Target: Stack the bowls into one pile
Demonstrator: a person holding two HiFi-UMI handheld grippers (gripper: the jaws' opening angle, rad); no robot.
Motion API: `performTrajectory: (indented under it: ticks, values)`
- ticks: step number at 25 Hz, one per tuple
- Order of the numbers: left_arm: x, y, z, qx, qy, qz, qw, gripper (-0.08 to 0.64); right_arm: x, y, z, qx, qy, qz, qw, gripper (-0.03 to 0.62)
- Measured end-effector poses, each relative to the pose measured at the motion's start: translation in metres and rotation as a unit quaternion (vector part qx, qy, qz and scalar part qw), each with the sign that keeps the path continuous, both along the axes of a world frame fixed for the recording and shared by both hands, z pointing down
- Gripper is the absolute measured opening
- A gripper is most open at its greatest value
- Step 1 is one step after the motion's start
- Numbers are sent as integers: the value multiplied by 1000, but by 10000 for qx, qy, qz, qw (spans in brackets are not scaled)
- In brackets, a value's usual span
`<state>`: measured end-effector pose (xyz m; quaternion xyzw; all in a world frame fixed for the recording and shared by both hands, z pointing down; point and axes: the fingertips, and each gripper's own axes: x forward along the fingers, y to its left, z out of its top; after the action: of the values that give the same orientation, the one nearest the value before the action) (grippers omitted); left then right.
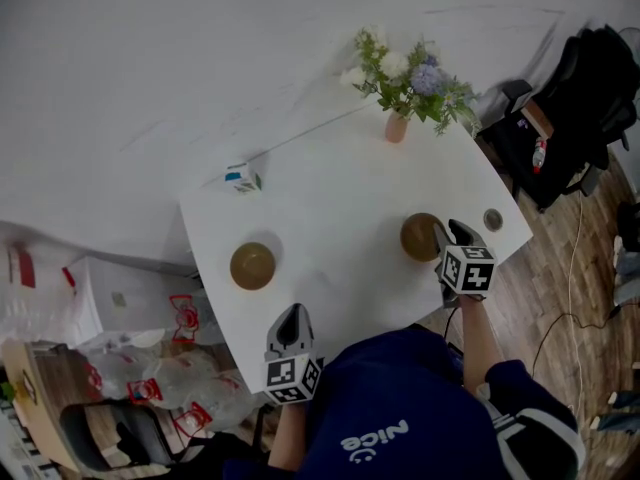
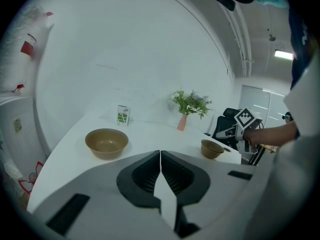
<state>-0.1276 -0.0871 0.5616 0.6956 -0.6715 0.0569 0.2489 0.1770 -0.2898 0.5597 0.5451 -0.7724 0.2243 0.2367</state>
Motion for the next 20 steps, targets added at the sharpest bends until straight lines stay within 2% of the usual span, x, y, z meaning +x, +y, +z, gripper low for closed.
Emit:
performTrajectory:
  ticks: [4, 7, 9, 12, 16, 20]
  values:
    - [-2, 4, 0, 7, 0, -28, 10000, 23, -26, 0, -24, 290, -134, -309, 9990, 153]
    - [-7, 9, -1, 39, 15, -119, 9999, 23, -57, 4, -41, 467, -533, -539, 9960, 153]
    - [-13, 14, -2, 61, 29, -217, 9997, 23, -81, 9, -47, 491, -744, -756, 9931, 153]
    - [-22, 23, -4, 91, 40, -388, 9992, 23, -118, 20, -49, 466, -778, -1247, 9880, 153]
    - [-34, 35, -4, 100, 55, -627, 9980, 23, -169, 39, -46, 360, -784, -1962, 9768, 153]
    - [-45, 48, -4, 91, 37, -835, 9965, 23, -220, 61, -46, 320, -754, -2693, 9596, 153]
